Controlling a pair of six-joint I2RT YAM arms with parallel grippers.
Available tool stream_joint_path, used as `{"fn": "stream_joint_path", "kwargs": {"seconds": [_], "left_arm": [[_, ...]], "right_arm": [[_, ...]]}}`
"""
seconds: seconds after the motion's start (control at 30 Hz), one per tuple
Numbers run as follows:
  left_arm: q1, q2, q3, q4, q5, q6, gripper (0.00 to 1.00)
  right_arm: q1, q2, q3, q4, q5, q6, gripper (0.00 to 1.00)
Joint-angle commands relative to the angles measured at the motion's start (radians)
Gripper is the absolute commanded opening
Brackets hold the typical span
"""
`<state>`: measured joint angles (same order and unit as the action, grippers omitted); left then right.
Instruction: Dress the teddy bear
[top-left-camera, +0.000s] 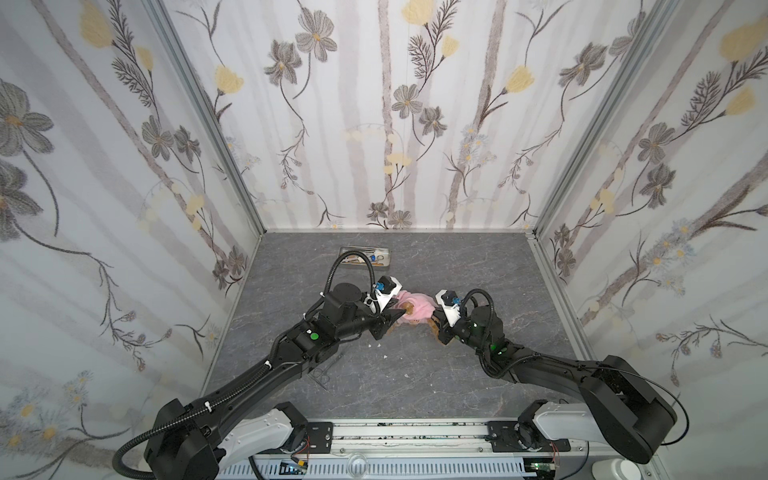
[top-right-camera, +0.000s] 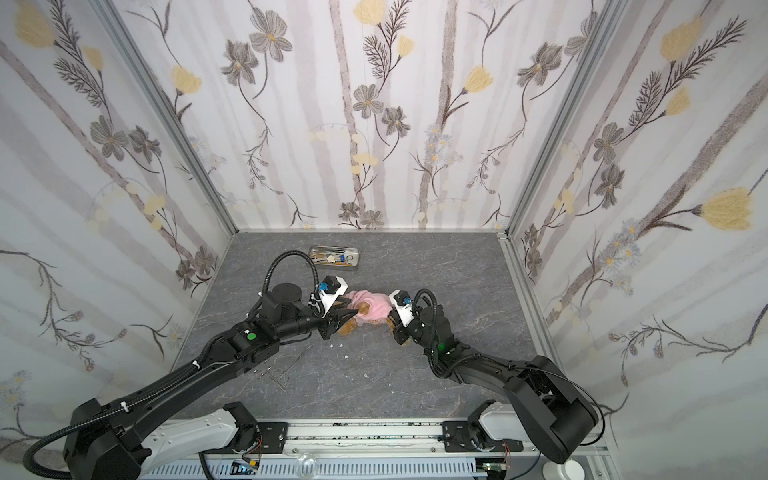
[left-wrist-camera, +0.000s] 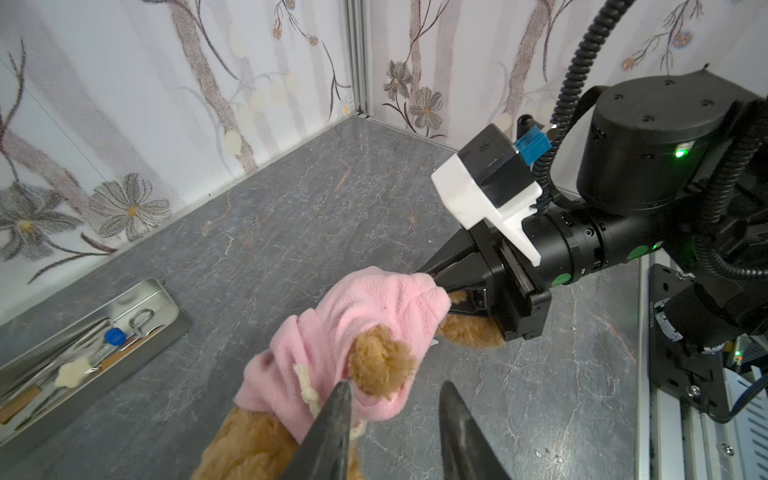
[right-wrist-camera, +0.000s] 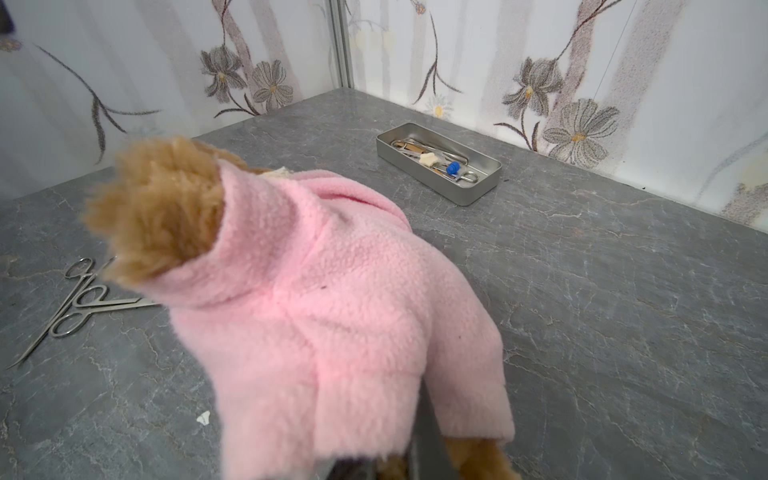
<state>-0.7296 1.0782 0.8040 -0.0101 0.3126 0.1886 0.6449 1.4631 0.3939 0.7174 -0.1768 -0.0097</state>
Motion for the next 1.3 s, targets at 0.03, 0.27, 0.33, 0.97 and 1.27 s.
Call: {"fn": "stream_joint_path", "kwargs": {"seconds": [0.03, 0.27, 0.33, 0.97, 1.27], "left_arm": [[-0.037, 0.038, 0.049, -0.090, -0.067, 0.159, 0.27], [-0.085, 0.140, 0.129, -0.170, -0.148, 0.267, 0.30], [-0.089, 0.160, 0.139, -0.172, -0.171, 0.279, 0.31], [-0.098, 0.306, 0.183, -0.169, -0.194, 0.286, 0.26], [-0.093, 0.384, 0.189, -0.085, -0.256, 0.152, 0.01]], "right_arm": [[0.000, 0.001, 0.011, 0.017, -0.012, -0.019, 0.00], [0.002, 0.002, 0.016, 0.016, -0.014, -0.019, 0.00], [0.002, 0.002, 0.016, 0.016, -0.016, -0.018, 0.00], [0.009, -0.001, 0.014, 0.024, -0.021, -0.009, 0.00], [0.019, 0.008, -0.006, 0.138, -0.035, 0.084, 0.00]]}}
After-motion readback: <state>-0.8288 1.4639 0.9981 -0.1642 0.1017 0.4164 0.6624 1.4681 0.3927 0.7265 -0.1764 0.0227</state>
